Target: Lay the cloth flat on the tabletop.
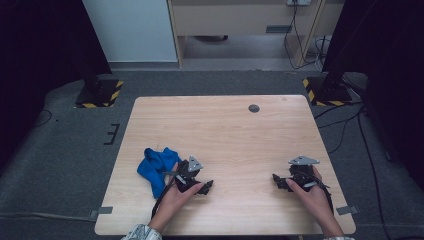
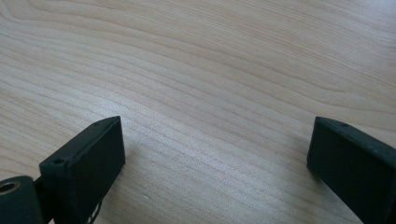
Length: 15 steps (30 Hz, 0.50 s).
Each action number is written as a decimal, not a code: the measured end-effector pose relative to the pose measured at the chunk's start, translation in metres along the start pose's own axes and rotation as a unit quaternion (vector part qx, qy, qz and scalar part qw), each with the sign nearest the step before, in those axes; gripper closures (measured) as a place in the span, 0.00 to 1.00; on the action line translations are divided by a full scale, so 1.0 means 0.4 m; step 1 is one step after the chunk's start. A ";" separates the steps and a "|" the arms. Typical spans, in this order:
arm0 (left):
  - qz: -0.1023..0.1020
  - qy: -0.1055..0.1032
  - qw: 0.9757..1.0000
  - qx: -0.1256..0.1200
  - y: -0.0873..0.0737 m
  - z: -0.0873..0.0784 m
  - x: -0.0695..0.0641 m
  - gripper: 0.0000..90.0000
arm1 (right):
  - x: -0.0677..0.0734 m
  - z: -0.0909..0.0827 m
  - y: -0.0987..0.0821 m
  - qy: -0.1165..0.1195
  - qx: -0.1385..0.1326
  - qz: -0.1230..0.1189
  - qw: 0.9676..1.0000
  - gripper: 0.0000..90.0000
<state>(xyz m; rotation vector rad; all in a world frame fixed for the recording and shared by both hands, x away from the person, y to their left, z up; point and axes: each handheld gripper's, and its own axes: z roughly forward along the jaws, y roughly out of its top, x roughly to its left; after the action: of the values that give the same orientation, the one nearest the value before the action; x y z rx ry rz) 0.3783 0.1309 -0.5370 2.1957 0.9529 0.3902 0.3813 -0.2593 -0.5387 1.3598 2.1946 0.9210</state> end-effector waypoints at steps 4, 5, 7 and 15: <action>0.000 -0.001 1.000 -0.001 0.000 0.000 0.000 0.03 | 0.001 0.001 0.000 -0.001 -0.001 0.001 1.000 0.05; 0.000 -0.001 1.000 -0.001 0.000 0.000 0.000 0.03 | 0.001 0.001 0.000 -0.001 0.000 0.000 1.000 0.04; -0.001 -0.003 1.000 0.000 0.000 -0.001 0.001 0.03 | 0.001 0.002 0.001 -0.002 0.000 -0.001 1.000 0.04; -0.013 0.005 0.999 -0.037 0.009 -0.051 0.011 0.09 | 0.002 0.002 0.002 -0.004 0.001 0.000 1.000 0.04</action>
<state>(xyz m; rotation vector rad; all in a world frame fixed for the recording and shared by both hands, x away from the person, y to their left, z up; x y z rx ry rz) 0.3726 0.1422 -0.5201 2.1151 0.9562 0.4179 0.3819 -0.2579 -0.5388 1.3614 2.1910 0.9114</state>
